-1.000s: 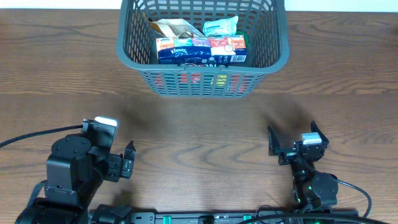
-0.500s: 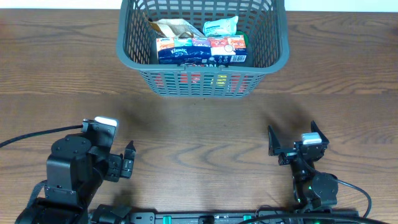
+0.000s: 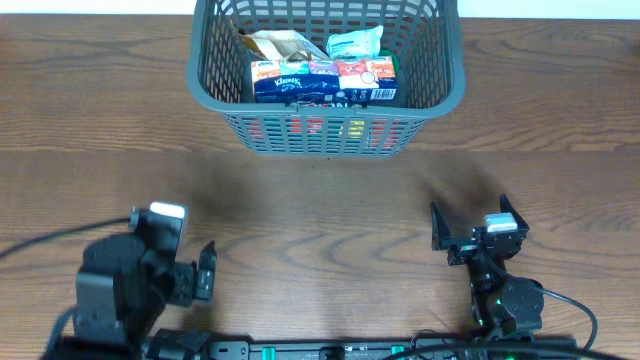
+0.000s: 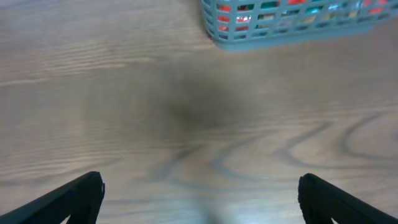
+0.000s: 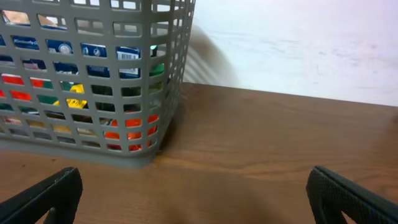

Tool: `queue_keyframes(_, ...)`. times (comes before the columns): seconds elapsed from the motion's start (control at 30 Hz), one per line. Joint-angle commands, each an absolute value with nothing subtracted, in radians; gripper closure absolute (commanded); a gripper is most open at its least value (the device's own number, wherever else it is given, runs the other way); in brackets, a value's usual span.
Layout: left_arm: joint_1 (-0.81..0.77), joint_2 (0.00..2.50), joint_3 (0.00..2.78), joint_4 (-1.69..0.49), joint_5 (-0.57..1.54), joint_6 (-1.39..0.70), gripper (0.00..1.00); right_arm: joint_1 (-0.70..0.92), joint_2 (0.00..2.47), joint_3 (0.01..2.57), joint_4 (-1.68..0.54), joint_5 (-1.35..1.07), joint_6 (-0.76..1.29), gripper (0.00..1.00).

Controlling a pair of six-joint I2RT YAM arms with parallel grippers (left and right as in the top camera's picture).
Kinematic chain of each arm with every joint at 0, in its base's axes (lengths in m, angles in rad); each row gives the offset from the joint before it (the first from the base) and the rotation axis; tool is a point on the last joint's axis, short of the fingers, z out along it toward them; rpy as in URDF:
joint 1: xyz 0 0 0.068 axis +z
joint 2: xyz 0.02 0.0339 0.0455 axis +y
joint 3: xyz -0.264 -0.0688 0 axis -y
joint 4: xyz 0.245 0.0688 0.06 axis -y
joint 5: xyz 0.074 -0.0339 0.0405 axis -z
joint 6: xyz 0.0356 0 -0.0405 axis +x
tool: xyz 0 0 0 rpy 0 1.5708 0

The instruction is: Pack container

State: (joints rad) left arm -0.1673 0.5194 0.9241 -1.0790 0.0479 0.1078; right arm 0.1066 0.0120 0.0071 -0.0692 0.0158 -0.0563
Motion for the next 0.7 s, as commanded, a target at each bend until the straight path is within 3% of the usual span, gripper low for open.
queue_keyframes(0.0,-0.134,0.379,0.793,-1.021,0.106,0.069,0.02,0.099,0.005,0.006,-0.075,0.01,-0.068,0.01)
queue_keyframes(0.17,-0.12,0.184,0.548,-0.75,0.105,0.088,0.02,0.099,0.005,0.006,-0.075,0.01,-0.068,0.01)
queue_keyframes(0.47,-0.12,0.052,0.125,-0.091,0.091,0.188,0.01,0.099,0.005,0.006,-0.075,0.01,-0.068,0.01)
queue_keyframes(0.67,-0.118,0.001,0.004,0.1,0.031,0.22,0.02,0.099,0.005,0.006,-0.075,0.01,-0.068,0.01)
